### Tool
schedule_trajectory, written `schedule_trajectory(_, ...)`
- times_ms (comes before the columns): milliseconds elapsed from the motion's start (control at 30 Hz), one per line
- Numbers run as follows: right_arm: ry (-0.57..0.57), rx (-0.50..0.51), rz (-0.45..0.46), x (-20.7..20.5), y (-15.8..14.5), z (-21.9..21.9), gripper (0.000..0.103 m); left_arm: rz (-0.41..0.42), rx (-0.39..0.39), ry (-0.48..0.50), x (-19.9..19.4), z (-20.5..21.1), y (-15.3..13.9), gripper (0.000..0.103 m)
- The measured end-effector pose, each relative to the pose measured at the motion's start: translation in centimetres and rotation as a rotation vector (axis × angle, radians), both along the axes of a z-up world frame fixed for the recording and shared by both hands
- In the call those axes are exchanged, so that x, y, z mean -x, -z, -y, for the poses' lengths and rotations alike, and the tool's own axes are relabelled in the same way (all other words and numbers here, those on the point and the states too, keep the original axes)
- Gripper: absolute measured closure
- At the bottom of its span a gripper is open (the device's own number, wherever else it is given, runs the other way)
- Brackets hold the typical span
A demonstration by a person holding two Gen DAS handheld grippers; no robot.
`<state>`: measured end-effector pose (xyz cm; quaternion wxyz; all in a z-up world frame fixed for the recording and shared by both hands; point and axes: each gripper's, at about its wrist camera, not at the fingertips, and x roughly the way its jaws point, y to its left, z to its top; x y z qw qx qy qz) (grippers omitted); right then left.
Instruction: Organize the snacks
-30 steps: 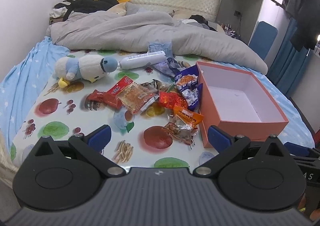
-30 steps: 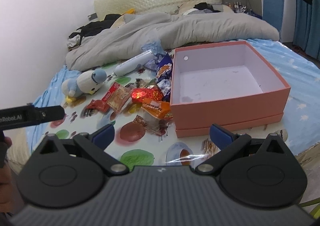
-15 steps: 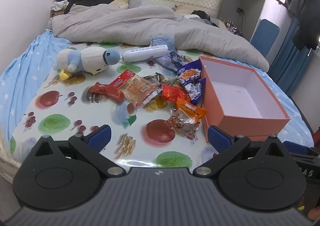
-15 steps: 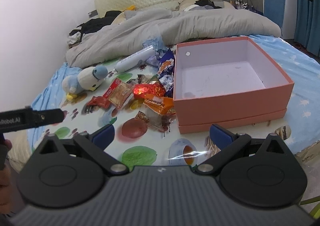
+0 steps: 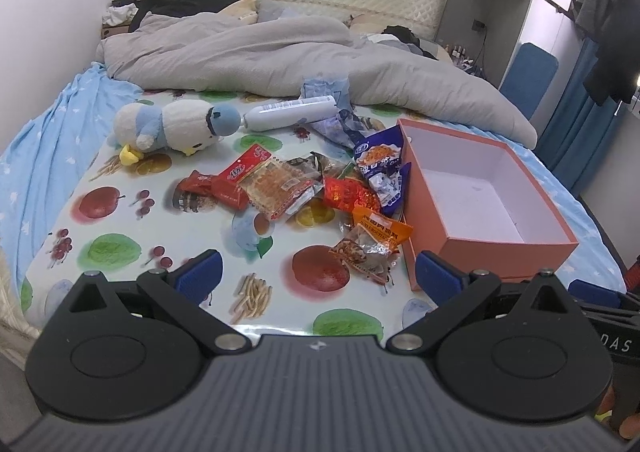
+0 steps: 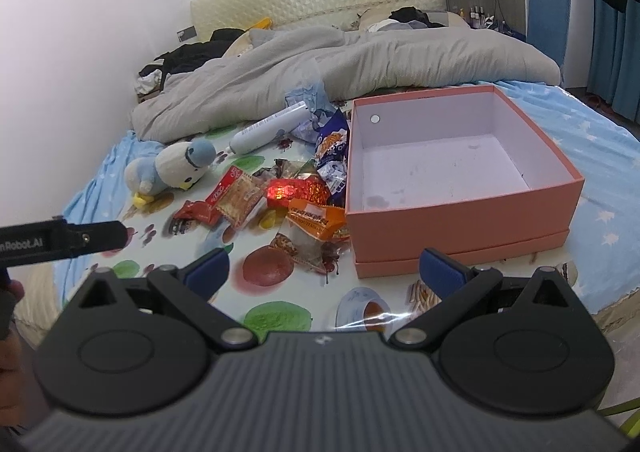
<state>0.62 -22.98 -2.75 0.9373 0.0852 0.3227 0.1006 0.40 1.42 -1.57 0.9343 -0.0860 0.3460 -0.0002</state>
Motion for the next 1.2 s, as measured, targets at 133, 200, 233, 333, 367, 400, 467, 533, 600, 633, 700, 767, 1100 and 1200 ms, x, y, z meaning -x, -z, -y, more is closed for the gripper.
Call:
schedule_trajectory(133, -0.001, -0.003, -0.001, -0.1, 0.0, 0.0, 0.0, 0.001, -0.004, 0.0, 0.0, 0.0, 0.0, 0.0)
schedule_trajectory(200, -0.003, -0.002, 0.0, 0.0, 0.0, -0.1, 0.0, 0.003, -0.008, -0.002, 0.1, 0.0, -0.1, 0.0)
schedule_trajectory(233, -0.004, -0.002, -0.001, -0.1, 0.0, -0.1, 0.0, 0.001, -0.004, -0.003, 0.1, 0.0, -0.1, 0.0)
schedule_trajectory(333, -0.006, 0.0, -0.002, 0.1, 0.2, -0.2, 0.0, -0.002, 0.003, -0.01, 0.2, -0.2, 0.0, 0.0)
schedule_trajectory(367, -0.006, 0.001, -0.005, 0.1, 0.3, -0.3, 0.0, -0.003, 0.0, -0.009, 0.2, -0.2, 0.0, 0.0)
schedule_trajectory(400, -0.007, 0.001, -0.007, 0.1, 0.3, -0.3, 0.0, -0.003, 0.001, -0.009, 0.3, -0.3, 0.0, 0.0)
schedule_trajectory(467, -0.01, 0.001, -0.009, 0.2, 0.4, -0.4, 0.0, -0.005, 0.006, -0.01, 0.3, -0.5, 0.1, 0.0)
schedule_trajectory(533, -0.01, 0.003, -0.011, 0.2, 0.5, -0.5, 0.0, -0.01, 0.007, -0.01, 0.2, -0.5, 0.1, 0.0)
schedule_trajectory(600, -0.005, 0.001, -0.014, 0.3, 0.6, -0.5, 0.0, -0.016, 0.002, -0.015, 0.2, -0.6, 0.4, 0.0)
schedule_trajectory(633, -0.007, 0.0, -0.018, 0.2, 0.6, -0.6, 0.0, -0.018, 0.003, -0.016, 0.2, -0.7, 0.5, 0.0)
schedule_trajectory(700, -0.013, -0.001, -0.02, 0.3, 0.6, -0.6, 0.0, -0.02, 0.007, -0.018, 0.2, -0.9, 0.6, 0.0)
schedule_trajectory(767, -0.013, 0.0, -0.021, 0.4, 0.7, -0.6, 0.0, -0.025, 0.007, -0.018, 0.0, -0.9, 0.8, 0.0)
schedule_trajectory(1100, 0.012, -0.001, -0.06, -0.5, 1.7, -1.8, 0.0, -0.06, -0.008, -0.039, -1.6, -1.3, 2.0, 0.0)
schedule_trajectory(1200, 0.004, -0.009, -0.056, -1.3, 2.1, -2.3, 0.0, -0.068, -0.018, -0.032, -2.6, -1.8, 2.6, 0.0)
